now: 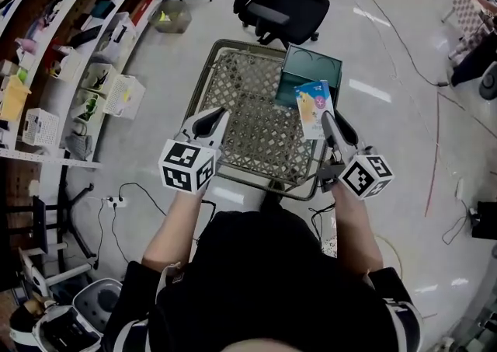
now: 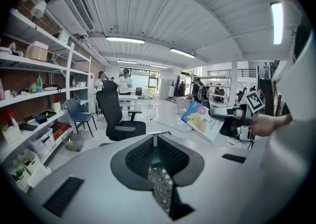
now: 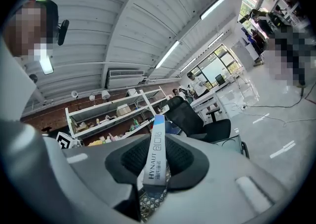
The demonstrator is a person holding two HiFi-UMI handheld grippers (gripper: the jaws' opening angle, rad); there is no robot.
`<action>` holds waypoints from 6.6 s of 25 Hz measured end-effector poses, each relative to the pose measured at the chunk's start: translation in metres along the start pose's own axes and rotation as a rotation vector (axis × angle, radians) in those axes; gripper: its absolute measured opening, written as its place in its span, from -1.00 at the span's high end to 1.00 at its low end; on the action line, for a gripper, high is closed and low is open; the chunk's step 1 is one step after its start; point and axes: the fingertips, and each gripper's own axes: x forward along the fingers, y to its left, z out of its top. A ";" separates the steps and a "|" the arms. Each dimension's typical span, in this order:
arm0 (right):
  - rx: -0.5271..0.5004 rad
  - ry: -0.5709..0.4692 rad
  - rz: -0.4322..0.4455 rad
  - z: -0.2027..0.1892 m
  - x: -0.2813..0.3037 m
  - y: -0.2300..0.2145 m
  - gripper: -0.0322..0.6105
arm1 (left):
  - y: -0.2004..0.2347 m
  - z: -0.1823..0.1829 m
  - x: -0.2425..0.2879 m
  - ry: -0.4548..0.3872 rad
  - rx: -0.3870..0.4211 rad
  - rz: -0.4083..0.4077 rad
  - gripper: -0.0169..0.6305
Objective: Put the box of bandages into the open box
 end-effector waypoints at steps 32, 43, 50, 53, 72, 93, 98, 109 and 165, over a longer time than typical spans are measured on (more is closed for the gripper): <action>-0.077 0.312 -0.174 -0.039 0.116 -0.129 0.59 | 0.026 0.027 0.134 0.029 -0.049 -0.188 0.86; -0.249 0.592 -0.182 -0.124 0.152 -0.181 0.59 | 0.046 -0.030 0.160 0.128 -0.150 -0.219 0.86; -0.341 0.719 -0.133 -0.163 0.169 -0.194 0.59 | 0.049 -0.048 0.163 0.162 -0.168 -0.228 0.86; -0.354 0.754 -0.111 -0.174 0.173 -0.194 0.59 | 0.053 -0.050 0.162 0.168 -0.167 -0.226 0.86; -0.484 0.948 -0.141 -0.200 0.168 -0.242 0.47 | 0.052 -0.058 0.147 0.187 -0.174 -0.207 0.86; -0.460 0.823 -0.207 -0.171 0.150 -0.223 0.53 | 0.046 -0.034 0.122 0.121 -0.150 -0.165 0.86; -0.394 0.662 -0.248 -0.132 0.118 -0.207 0.65 | 0.037 -0.012 0.117 0.081 -0.119 -0.146 0.86; -0.328 0.459 -0.232 -0.074 0.078 -0.181 0.74 | 0.025 0.018 0.099 0.028 -0.085 -0.084 0.86; -0.495 -0.165 -0.179 0.115 0.060 0.039 0.88 | 0.095 0.116 0.047 -0.178 -0.006 -0.091 0.86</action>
